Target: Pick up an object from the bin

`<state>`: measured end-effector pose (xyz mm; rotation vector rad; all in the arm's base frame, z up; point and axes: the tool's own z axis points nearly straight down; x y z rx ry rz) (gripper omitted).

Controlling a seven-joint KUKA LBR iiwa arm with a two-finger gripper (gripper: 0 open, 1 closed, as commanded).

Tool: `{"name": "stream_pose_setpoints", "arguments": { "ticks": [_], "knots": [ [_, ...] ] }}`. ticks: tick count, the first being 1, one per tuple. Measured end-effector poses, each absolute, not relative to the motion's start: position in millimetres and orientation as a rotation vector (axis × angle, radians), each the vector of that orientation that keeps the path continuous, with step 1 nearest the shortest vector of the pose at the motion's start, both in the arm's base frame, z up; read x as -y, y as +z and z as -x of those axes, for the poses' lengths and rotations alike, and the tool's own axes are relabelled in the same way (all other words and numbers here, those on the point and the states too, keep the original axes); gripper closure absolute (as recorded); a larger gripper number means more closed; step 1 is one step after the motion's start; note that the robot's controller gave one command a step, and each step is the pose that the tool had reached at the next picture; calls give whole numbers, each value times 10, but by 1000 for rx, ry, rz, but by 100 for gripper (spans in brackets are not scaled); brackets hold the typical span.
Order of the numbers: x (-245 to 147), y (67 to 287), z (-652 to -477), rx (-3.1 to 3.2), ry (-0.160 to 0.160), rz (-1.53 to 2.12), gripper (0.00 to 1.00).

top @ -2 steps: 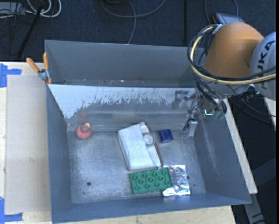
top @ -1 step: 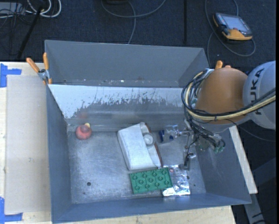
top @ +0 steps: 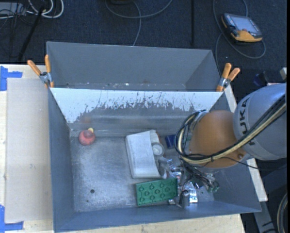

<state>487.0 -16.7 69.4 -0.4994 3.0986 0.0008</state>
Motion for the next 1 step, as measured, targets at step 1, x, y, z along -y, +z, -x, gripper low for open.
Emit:
{"name": "stream_pose_setpoints", "arguments": {
  "ticks": [1],
  "knots": [
    [168,711,-4875,-3100,1,504,100]
  ]
}}
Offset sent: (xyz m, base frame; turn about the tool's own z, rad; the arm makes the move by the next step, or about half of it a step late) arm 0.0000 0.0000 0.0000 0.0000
